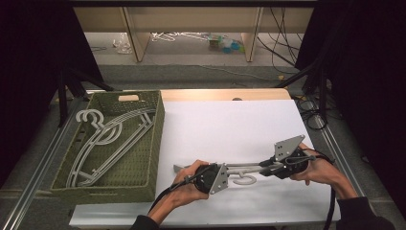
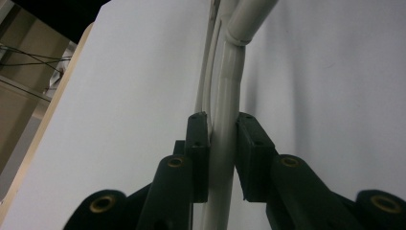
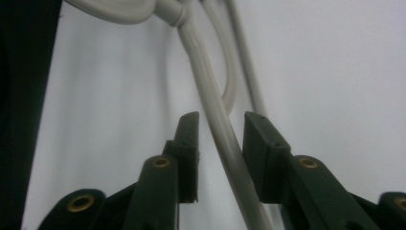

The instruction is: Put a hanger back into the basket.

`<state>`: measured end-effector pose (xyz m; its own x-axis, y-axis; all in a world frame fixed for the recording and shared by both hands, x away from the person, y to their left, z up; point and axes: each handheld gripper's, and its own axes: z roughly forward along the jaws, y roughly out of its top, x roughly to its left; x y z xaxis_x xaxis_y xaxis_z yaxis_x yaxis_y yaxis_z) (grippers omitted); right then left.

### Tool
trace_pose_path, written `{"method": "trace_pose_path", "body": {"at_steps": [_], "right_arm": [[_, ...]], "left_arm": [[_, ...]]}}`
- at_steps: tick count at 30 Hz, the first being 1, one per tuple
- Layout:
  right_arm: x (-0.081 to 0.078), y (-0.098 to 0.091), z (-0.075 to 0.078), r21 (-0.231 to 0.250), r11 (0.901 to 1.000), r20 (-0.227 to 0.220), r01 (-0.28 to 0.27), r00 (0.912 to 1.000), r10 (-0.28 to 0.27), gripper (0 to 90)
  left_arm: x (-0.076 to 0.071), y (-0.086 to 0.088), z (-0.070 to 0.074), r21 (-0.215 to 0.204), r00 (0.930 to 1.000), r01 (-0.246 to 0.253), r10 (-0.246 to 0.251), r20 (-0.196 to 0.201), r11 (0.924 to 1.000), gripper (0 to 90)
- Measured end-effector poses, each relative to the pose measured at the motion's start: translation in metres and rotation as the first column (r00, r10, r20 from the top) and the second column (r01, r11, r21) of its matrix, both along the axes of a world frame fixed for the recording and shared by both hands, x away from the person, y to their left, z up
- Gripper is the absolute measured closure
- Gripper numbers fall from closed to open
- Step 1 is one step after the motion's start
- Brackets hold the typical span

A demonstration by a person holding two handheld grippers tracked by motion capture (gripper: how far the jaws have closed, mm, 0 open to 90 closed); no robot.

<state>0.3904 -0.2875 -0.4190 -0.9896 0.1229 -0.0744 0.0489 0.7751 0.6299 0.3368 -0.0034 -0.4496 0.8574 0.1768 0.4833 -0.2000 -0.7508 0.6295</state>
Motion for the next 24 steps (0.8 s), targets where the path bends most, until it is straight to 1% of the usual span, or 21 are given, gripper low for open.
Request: {"method": "trace_pose_path", "body": {"at_steps": [1,2,3,4,5,6,7,9,11,13,14,15,16,17,18,19,20,21,22,23,24], "right_arm": [[0.0,0.0,0.001,0.01,0.9997,0.013,0.024,0.9996,-0.024,62.5],[0.0,0.0,0.001,0.01,0.9997,0.013,0.024,0.9996,-0.024,62.5],[0.002,0.001,0.002,0.027,0.9979,0.029,0.058,0.9978,-0.059,57.8],[0.003,0.002,0.003,0.033,0.9972,0.038,0.067,0.997,-0.068,55.8],[0.003,0.001,0.004,0.045,0.9953,0.026,0.086,0.9959,-0.087,54.3],[0.004,0.0,0.005,0.056,0.9921,0.04,0.113,0.9925,-0.115,53.3],[0.004,-0.001,0.007,0.067,0.9893,0.039,0.13,0.9904,-0.133,51.2],[0.005,-0.004,0.01,0.1,0.9792,0.045,0.176,0.9823,-0.182,47.7],[0.005,-0.004,0.014,0.116,0.9719,0.068,0.205,0.9745,-0.214,47.2],[0.005,-0.004,0.016,0.13,0.9618,0.069,0.241,0.9654,-0.251,44.3],[0.005,-0.004,0.016,0.138,0.9564,0.075,0.258,0.9602,-0.269,43.9],[0.005,-0.004,0.017,0.146,0.9537,0.079,0.263,0.9579,-0.276,43.8],[0.004,-0.004,0.017,0.149,0.9526,0.073,0.266,0.9577,-0.278,43.5],[0.003,-0.004,0.018,0.154,0.9515,0.077,0.266,0.9567,-0.28,43.2],[0.001,-0.004,0.018,0.16,0.9478,0.078,0.276,0.9535,-0.291,42.8],[0.0,-0.004,0.019,0.168,0.9428,0.07,0.288,0.9505,-0.303,42.2],[-0.002,-0.004,0.019,0.177,0.9387,0.066,0.296,0.9481,-0.311,41.9],[-0.003,-0.004,0.019,0.184,0.9348,0.066,0.303,0.9451,-0.32,41.0],[-0.005,-0.004,0.02,0.19,0.9297,0.059,0.316,0.9415,-0.332,39.5],[-0.006,-0.004,0.02,0.195,0.9248,0.053,0.326,0.9381,-0.342,38.6],[-0.008,-0.004,0.02,0.216,0.9138,0.047,0.344,0.9311,-0.362,38.1]], "left_arm": [[-0.001,-0.001,0.003,-0.01,0.9998,-0.009,0.009,-0.015,0.9999,77.9],[-0.001,-0.001,0.003,-0.01,0.9998,-0.009,0.009,-0.015,0.9999,78.7],[-0.001,-0.002,0.004,-0.015,0.9996,-0.016,0.016,-0.023,0.9998,78.9],[-0.001,-0.003,0.007,-0.023,0.9973,-0.039,0.038,-0.062,0.999,79.0],[0.0,-0.002,0.009,-0.036,0.9945,-0.066,0.063,-0.084,0.9971,79.1],[0.0,-0.001,0.01,-0.049,0.9904,-0.081,0.075,-0.116,0.9955,79.1],[0.001,0.0,0.012,-0.054,0.986,-0.095,0.087,-0.143,0.994,79.2],[0.004,0.003,0.014,-0.073,0.9759,-0.131,0.115,-0.185,0.9887,79.2],[0.007,0.007,0.018,-0.098,0.9591,-0.176,0.149,-0.241,0.9794,79.2],[0.01,0.011,0.021,-0.126,0.9397,-0.214,0.169,-0.297,0.9687,79.2],[0.011,0.013,0.022,-0.131,0.9335,-0.225,0.176,-0.313,0.9654,79.2],[0.012,0.015,0.024,-0.137,0.9241,-0.24,0.182,-0.336,0.9611,79.2],[0.012,0.017,0.025,-0.15,0.913,-0.261,0.193,-0.36,0.9538,79.2],[0.013,0.019,0.027,-0.165,0.9033,-0.273,0.193,-0.383,0.9478,79.2],[0.013,0.021,0.029,-0.179,0.8925,-0.29,0.198,-0.405,0.9401,79.2],[0.013,0.021,0.029,-0.179,0.8925,-0.29,0.198,-0.405,0.9401,79.2],[0.014,0.025,0.034,-0.207,0.8773,-0.317,0.203,-0.435,0.9256,79.2],[0.013,0.026,0.036,-0.232,0.8673,-0.335,0.203,-0.454,0.9131,79.2],[0.013,0.029,0.038,-0.235,0.8628,-0.341,0.204,-0.463,0.91,79.2],[0.013,0.031,0.041,-0.254,0.8538,-0.355,0.202,-0.48,0.8996,79.2],[0.013,0.034,0.044,-0.279,0.8415,-0.376,0.2,-0.502,0.8835,79.2]]}}
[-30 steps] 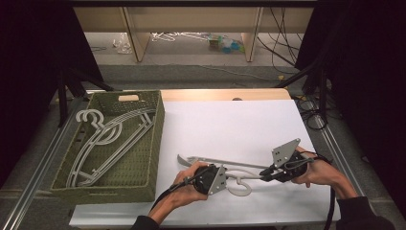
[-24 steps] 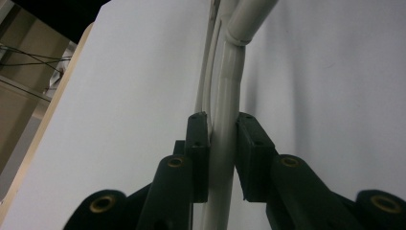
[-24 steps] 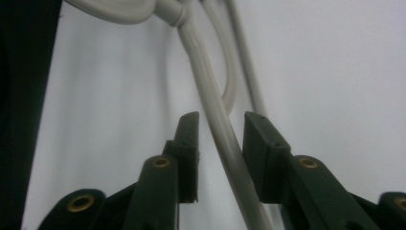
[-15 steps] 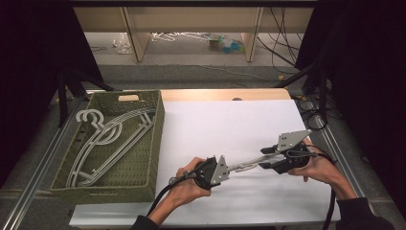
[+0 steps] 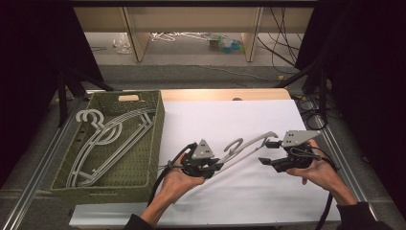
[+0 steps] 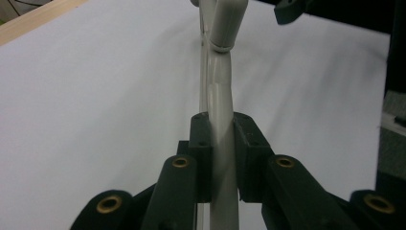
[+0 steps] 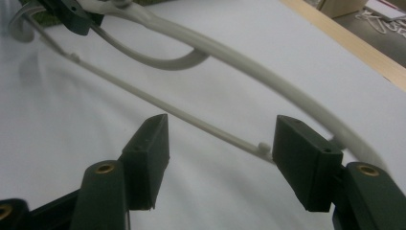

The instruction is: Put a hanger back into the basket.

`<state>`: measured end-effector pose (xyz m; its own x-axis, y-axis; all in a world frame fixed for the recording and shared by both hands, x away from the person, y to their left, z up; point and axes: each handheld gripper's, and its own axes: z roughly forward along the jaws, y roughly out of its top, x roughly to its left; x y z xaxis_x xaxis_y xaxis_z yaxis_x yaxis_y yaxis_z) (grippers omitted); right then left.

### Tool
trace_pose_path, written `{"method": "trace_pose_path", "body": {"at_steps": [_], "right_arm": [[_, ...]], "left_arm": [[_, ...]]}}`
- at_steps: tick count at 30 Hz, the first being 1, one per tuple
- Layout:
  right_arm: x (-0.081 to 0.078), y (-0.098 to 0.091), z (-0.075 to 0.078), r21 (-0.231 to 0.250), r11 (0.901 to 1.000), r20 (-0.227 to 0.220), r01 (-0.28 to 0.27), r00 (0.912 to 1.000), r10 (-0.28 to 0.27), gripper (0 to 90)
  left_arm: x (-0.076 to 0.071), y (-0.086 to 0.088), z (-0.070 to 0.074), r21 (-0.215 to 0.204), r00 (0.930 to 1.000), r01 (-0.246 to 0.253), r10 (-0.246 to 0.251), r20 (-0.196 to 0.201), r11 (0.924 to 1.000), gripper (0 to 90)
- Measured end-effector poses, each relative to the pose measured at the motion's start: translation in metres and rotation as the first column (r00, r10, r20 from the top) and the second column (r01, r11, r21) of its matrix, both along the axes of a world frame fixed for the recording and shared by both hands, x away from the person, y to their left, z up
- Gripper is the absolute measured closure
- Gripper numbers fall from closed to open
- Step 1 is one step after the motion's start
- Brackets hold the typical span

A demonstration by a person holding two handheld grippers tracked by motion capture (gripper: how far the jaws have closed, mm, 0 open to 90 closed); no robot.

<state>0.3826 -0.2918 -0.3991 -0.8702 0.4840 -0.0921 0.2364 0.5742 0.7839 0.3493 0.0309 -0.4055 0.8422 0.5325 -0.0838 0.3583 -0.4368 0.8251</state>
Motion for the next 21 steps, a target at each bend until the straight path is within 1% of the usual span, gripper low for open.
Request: {"method": "trace_pose_path", "body": {"at_steps": [1,2,3,4,5,6,7,8,9,10,11,12,14,17,18,20,21], "right_arm": [[-0.002,-0.001,0.0,0.021,0.9997,-0.008,0.013,0.9999,-0.013,37.5],[-0.005,-0.001,-0.001,0.029,0.9992,-0.018,0.025,0.9995,-0.025,36.5],[-0.007,-0.001,-0.002,0.039,0.9987,-0.013,0.034,0.9994,-0.033,35.5],[-0.008,-0.002,-0.003,0.046,0.9982,-0.018,0.038,0.9991,-0.037,34.7],[-0.011,-0.002,-0.005,0.062,0.9974,-0.023,0.037,0.9991,-0.035,34.1],[-0.014,-0.003,-0.006,0.068,0.9967,-0.038,0.045,0.9984,-0.043,33.3],[-0.017,-0.004,-0.008,0.07,0.9963,-0.04,0.05,0.9981,-0.047,32.7],[-0.017,-0.004,-0.008,0.07,0.9963,-0.04,0.05,0.9981,-0.047,32.7],[-0.021,-0.005,-0.012,0.069,0.9965,-0.047,0.047,0.998,-0.043,32.7],[-0.021,-0.005,-0.012,0.069,0.9965,-0.047,0.047,0.998,-0.043,32.7],[-0.024,-0.006,-0.016,0.062,0.997,-0.05,0.047,0.9978,-0.044,32.6],[-0.024,-0.006,-0.017,0.059,0.9973,-0.05,0.043,0.9979,-0.04,32.6],[-0.025,-0.007,-0.018,0.063,0.9972,-0.059,0.041,0.9976,-0.037,32.6],[-0.027,-0.006,-0.019,0.058,0.9977,-0.066,0.034,0.9974,-0.031,32.4],[-0.027,-0.006,-0.019,0.058,0.9978,-0.063,0.033,0.9976,-0.029,32.4],[-0.027,-0.005,-0.021,0.054,0.9983,-0.07,0.025,0.9973,-0.021,32.4],[-0.027,-0.005,-0.021,0.054,0.9983,-0.07,0.025,0.9973,-0.021,32.4]], "left_arm": [[-0.001,0.003,0.003,-0.018,0.9999,-0.011,0.01,-0.01,0.9998,79.2],[-0.001,0.006,0.006,-0.035,0.9997,-0.018,0.017,-0.017,0.9992,79.2],[-0.002,0.009,0.008,-0.056,0.9994,-0.024,0.023,-0.024,0.9981,79.2],[-0.003,0.013,0.011,-0.075,0.9986,-0.043,0.04,-0.034,0.9963,79.2],[-0.004,0.016,0.014,-0.095,0.9982,-0.049,0.045,-0.04,0.9942,79.2],[-0.006,0.02,0.017,-0.098,0.9978,-0.057,0.053,-0.038,0.9936,79.2],[-0.007,0.024,0.021,-0.116,0.9973,-0.068,0.064,-0.037,0.9909,79.2],[-0.007,0.024,0.021,-0.116,0.9973,-0.068,0.064,-0.037,0.9909,79.2],[-0.01,0.032,0.027,-0.132,0.9969,-0.073,0.068,-0.039,0.9886,79.3],[-0.01,0.032,0.027,-0.132,0.9969,-0.073,0.068,-0.039,0.9886,79.3],[-0.014,0.039,0.036,-0.154,0.9965,-0.08,0.076,-0.035,0.9849,79.3],[-0.017,0.043,0.041,-0.156,0.9963,-0.084,0.08,-0.032,0.9842,79.2],[-0.022,0.052,0.05,-0.186,0.9965,-0.082,0.078,-0.027,0.9791,79.2],[-0.03,0.068,0.065,-0.232,0.9958,-0.092,0.087,-0.028,0.9685,79.2],[-0.031,0.072,0.07,-0.241,0.9958,-0.092,0.088,-0.025,0.9663,79.3],[-0.035,0.084,0.082,-0.272,0.9952,-0.097,0.093,-0.028,0.9573,79.2],[-0.035,0.084,0.082,-0.272,0.9952,-0.097,0.093,-0.028,0.9573,79.2]]}}
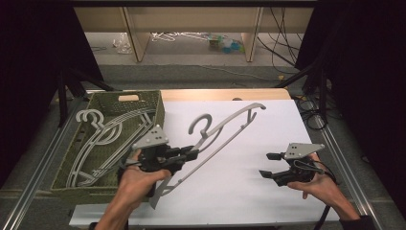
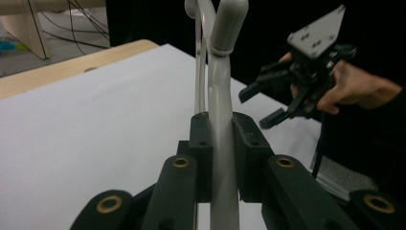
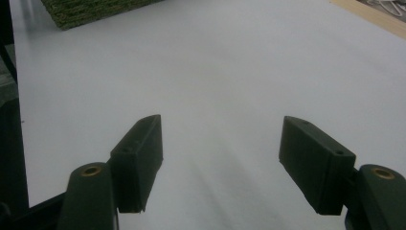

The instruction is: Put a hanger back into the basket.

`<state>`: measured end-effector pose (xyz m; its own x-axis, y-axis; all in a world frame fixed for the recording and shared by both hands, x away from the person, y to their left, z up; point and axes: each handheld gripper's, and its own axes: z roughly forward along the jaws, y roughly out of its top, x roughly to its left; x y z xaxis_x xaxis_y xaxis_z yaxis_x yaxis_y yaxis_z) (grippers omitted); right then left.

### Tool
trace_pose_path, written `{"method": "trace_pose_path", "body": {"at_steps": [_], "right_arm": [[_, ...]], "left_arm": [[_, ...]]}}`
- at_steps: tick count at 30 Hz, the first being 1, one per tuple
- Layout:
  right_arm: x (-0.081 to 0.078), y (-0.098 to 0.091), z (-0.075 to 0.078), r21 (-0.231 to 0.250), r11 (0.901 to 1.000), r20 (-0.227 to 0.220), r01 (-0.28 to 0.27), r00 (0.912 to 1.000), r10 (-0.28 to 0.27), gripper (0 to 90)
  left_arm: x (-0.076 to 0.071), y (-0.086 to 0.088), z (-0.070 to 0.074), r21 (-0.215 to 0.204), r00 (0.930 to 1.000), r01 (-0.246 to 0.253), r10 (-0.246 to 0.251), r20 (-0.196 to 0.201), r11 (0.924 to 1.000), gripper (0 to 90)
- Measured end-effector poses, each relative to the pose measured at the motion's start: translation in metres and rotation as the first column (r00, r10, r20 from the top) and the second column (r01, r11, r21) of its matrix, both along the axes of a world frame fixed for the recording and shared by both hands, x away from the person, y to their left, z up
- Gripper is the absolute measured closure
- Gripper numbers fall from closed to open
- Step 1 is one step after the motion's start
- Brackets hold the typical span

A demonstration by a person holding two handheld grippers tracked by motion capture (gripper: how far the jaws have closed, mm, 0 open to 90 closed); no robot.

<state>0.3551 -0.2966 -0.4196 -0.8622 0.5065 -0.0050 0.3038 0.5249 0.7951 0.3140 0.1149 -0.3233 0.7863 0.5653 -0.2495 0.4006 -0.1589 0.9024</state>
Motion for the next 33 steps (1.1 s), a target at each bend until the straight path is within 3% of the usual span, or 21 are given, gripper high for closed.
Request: {"method": "trace_pose_path", "body": {"at_steps": [1,4,9,14,16,18,20,23,26,30,33], "right_arm": [[-0.001,0.001,-0.001,0.001,1.0,-0.001,0.002,1.0,-0.002,32.4],[-0.002,0.001,0.0,0.011,0.9999,0.003,0.001,1.0,-0.001,32.3],[-0.004,0.001,-0.002,0.013,0.9999,-0.003,0.0,1.0,0.0,29.7],[-0.006,0.001,-0.004,0.007,1.0,0.003,-0.001,1.0,0.0,27.0],[-0.008,0.001,-0.004,0.011,0.9999,0.003,0.003,1.0,-0.003,26.1],[-0.008,0.001,-0.004,0.017,0.9998,0.005,0.007,1.0,-0.007,24.1],[-0.009,0.001,-0.005,0.014,0.9999,0.002,0.002,1.0,-0.002,24.2],[-0.009,0.001,-0.006,0.013,0.9999,0.001,0.002,1.0,-0.002,24.1],[-0.01,0.001,-0.006,0.007,1.0,-0.005,-0.002,1.0,0.002,24.2],[-0.009,0.001,-0.007,0.007,1.0,-0.004,-0.002,1.0,0.002,24.4],[-0.009,0.001,-0.008,0.006,1.0,-0.004,-0.003,1.0,0.003,24.3]], "left_arm": [[-0.003,0.009,0.011,-0.009,0.9999,-0.009,0.009,0.008,0.9999,79.2],[-0.004,0.024,0.024,-0.013,0.9994,-0.024,0.024,0.024,0.9996,79.2],[-0.001,0.049,0.037,-0.01,0.996,-0.082,0.082,0.035,0.9966,79.2],[0.008,0.079,0.044,-0.004,0.986,-0.156,0.156,0.059,0.9878,79.2],[0.013,0.09,0.045,0.005,0.9787,-0.197,0.196,0.06,0.9804,79.3],[0.018,0.1,0.045,0.027,0.9716,-0.224,0.221,0.085,0.9743,79.3],[0.025,0.112,0.044,0.044,0.9613,-0.264,0.259,0.096,0.9637,79.2],[0.034,0.127,0.041,0.07,0.9512,-0.3,0.293,0.096,0.9513,79.2],[0.041,0.14,0.037,0.094,0.9473,-0.312,0.302,0.108,0.9456,79.2],[0.049,0.158,0.025,0.103,0.9354,-0.349,0.34,0.096,0.9314,79.2],[0.054,0.169,0.018,0.131,0.9324,-0.359,0.348,0.099,0.9242,79.2]]}}
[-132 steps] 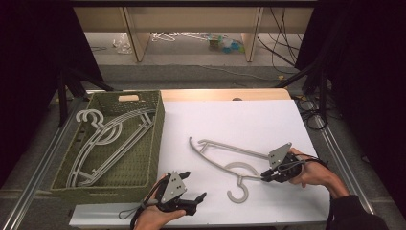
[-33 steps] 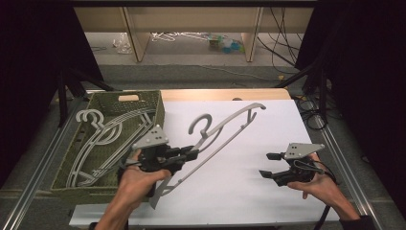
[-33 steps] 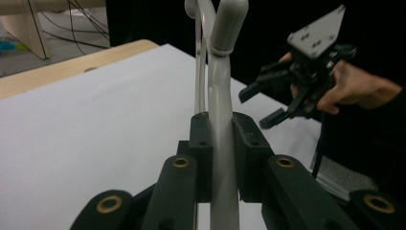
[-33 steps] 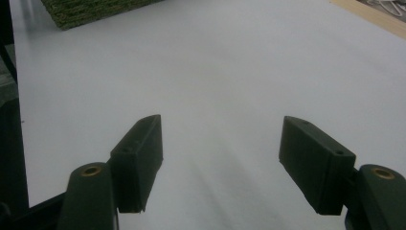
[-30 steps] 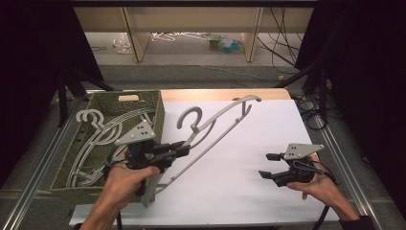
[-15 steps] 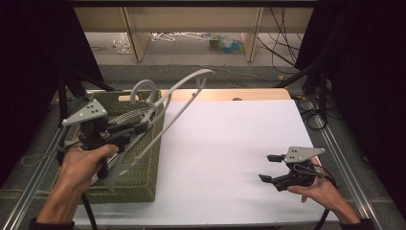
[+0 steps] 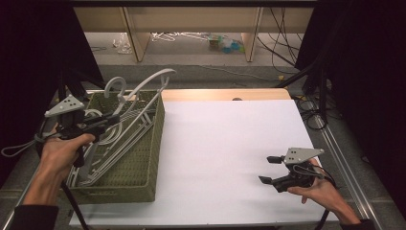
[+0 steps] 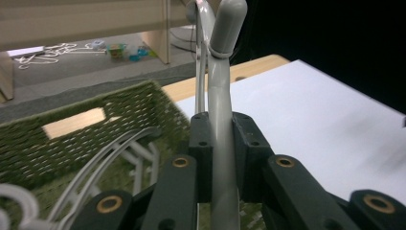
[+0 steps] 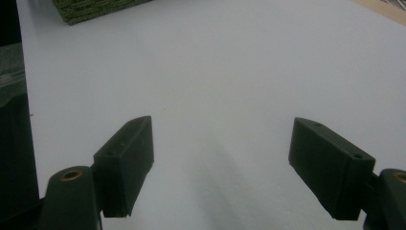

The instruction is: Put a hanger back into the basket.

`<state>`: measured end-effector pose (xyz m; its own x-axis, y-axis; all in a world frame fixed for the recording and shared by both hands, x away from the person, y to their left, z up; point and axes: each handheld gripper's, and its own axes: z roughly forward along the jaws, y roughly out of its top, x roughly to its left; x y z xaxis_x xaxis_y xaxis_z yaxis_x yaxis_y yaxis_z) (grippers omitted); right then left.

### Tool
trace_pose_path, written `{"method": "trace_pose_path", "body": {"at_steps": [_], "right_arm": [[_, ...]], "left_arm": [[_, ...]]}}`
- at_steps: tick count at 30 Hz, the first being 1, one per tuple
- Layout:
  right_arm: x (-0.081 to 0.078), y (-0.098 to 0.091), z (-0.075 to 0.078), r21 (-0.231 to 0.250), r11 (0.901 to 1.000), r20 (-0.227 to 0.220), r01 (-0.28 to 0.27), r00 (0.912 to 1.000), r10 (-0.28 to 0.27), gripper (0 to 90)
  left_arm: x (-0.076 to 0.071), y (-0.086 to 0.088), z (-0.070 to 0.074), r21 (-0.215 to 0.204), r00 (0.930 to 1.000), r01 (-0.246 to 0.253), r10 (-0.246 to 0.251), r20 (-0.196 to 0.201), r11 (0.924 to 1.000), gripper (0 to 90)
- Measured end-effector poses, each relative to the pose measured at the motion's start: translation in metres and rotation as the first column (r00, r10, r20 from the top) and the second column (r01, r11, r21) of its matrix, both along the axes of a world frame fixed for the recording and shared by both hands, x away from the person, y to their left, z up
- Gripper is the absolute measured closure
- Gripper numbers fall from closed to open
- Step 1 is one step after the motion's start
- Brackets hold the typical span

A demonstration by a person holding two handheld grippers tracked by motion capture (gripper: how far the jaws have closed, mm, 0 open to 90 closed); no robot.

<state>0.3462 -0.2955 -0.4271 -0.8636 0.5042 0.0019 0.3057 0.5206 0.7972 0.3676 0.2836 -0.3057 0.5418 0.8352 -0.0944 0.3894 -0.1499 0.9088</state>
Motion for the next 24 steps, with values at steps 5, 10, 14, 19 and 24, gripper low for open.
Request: {"method": "trace_pose_path", "body": {"at_steps": [5,10,14,19,24], "right_arm": [[0.0,0.0,-0.001,-0.002,1.0,-0.004,-0.004,1.0,0.004,24.3],[0.0,0.002,-0.002,-0.004,0.9999,-0.004,-0.01,0.9999,0.01,24.2],[0.0,0.002,-0.002,-0.005,0.9999,-0.004,-0.015,0.9999,0.015,24.2],[0.0,0.002,-0.001,-0.006,0.9999,-0.003,-0.014,0.9999,0.014,24.3],[-0.001,0.003,-0.002,-0.011,0.9997,-0.009,-0.021,0.9997,0.021,24.5]], "left_arm": [[0.004,0.018,-0.011,0.02,0.9993,-0.034,0.034,-0.015,0.9992,79.2],[0.005,0.036,-0.027,0.022,0.996,-0.068,0.069,-0.057,0.9975,79.2],[0.003,0.043,-0.034,0.06,0.9958,-0.061,0.064,-0.064,0.9964,79.2],[0.0,0.051,-0.045,0.059,0.9939,-0.063,0.068,-0.086,0.9963,79.2],[0.003,0.049,-0.05,0.067,0.9921,-0.034,0.042,-0.119,0.9971,79.2]]}}
